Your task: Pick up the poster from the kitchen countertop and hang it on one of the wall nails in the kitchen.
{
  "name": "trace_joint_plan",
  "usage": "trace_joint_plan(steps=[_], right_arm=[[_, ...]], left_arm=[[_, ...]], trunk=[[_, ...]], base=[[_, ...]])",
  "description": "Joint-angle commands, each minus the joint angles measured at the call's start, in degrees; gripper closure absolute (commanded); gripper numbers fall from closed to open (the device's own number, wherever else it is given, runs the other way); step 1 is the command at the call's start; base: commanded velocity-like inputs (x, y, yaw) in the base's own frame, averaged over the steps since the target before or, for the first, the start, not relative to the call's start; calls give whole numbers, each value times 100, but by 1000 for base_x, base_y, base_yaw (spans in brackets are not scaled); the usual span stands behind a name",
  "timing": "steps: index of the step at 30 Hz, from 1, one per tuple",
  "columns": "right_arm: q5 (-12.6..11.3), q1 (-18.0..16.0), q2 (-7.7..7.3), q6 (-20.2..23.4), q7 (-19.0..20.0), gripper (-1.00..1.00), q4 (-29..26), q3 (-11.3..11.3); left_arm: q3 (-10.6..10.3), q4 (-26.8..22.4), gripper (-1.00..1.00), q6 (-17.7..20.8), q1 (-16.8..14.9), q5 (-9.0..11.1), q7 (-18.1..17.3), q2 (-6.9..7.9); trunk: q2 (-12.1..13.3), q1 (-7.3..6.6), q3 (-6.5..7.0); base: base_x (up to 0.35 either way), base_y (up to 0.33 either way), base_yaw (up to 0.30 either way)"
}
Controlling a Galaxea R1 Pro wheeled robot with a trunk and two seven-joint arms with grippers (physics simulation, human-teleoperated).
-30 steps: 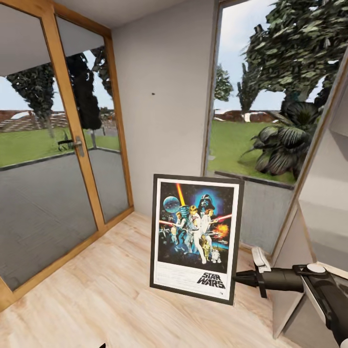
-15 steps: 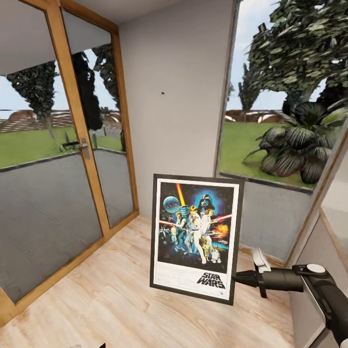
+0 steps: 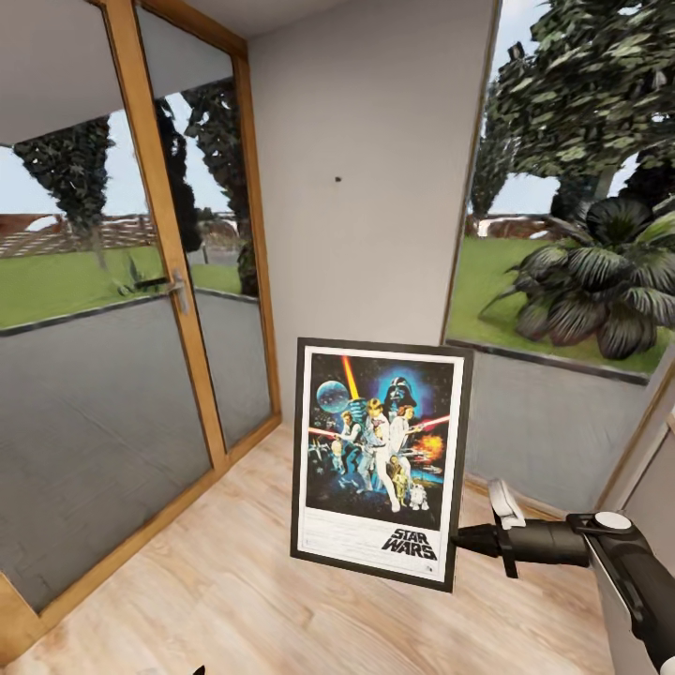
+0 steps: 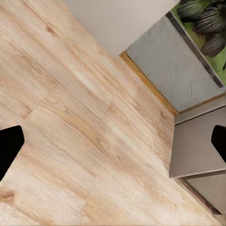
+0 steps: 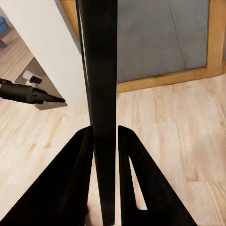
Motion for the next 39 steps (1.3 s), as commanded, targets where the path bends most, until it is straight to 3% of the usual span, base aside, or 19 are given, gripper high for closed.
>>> trace_joint_plan(steps=[1, 25, 39], right_arm=[[-3, -6, 0, 79, 39, 100, -3, -4], [-3, -5, 0, 79, 34, 100, -3, -4], [-3, -5, 0, 88, 34, 100, -3, -4]], left_arm=[[-28, 4, -100, -31, -4, 21, -8, 1], [-28, 4, -100, -31, -4, 21, -26, 5], [-28, 4, -100, -31, -4, 21, -34, 1]], trunk=[[-9, 5, -8], [-9, 5, -8], [-9, 5, 4]], base=[[210, 312, 0], [208, 312, -2], [87, 148, -247]])
